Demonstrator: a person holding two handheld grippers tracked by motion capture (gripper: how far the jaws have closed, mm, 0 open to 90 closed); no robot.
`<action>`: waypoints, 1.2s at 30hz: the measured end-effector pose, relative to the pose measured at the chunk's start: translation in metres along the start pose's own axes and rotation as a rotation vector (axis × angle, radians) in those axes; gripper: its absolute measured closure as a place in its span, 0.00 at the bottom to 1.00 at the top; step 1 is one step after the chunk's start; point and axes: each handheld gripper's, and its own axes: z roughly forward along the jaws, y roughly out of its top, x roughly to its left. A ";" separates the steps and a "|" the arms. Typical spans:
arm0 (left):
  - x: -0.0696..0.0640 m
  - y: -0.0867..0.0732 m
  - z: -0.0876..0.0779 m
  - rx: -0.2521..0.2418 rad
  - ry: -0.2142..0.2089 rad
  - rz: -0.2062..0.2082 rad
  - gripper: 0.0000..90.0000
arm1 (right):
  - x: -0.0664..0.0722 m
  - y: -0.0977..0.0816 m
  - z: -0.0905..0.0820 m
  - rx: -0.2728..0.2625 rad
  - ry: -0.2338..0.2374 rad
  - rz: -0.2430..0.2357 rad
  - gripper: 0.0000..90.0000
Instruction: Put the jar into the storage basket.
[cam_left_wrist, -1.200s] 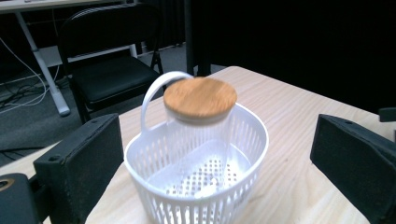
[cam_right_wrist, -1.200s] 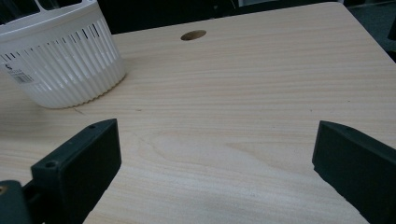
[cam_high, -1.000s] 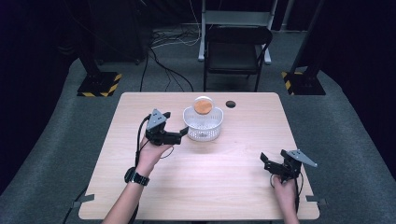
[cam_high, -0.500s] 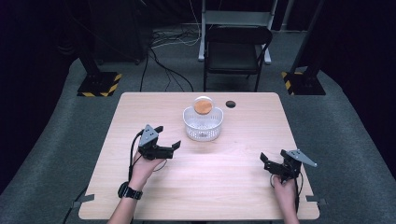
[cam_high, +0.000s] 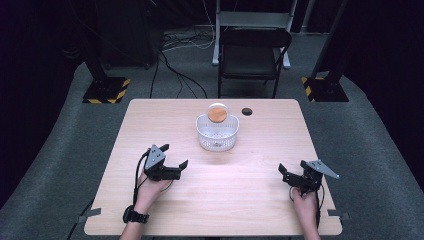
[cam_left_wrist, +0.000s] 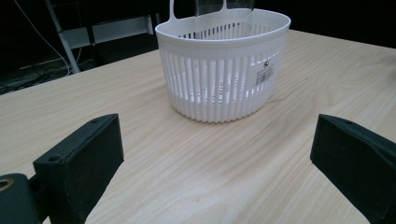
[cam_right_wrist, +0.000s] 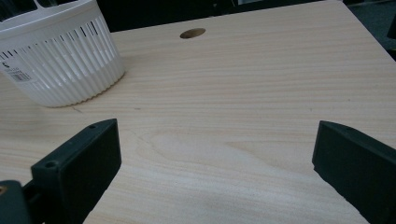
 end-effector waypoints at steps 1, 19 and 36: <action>0.001 -0.001 0.000 0.006 -0.001 0.002 0.03 | 0.000 0.000 0.000 0.000 0.000 -0.001 0.00; 0.007 -0.011 -0.006 -0.009 0.017 -0.019 0.03 | 0.001 0.000 0.000 -0.005 -0.003 -0.010 0.00; 0.009 -0.013 -0.009 -0.011 0.022 -0.032 0.03 | 0.001 0.000 -0.001 -0.005 -0.003 -0.010 0.00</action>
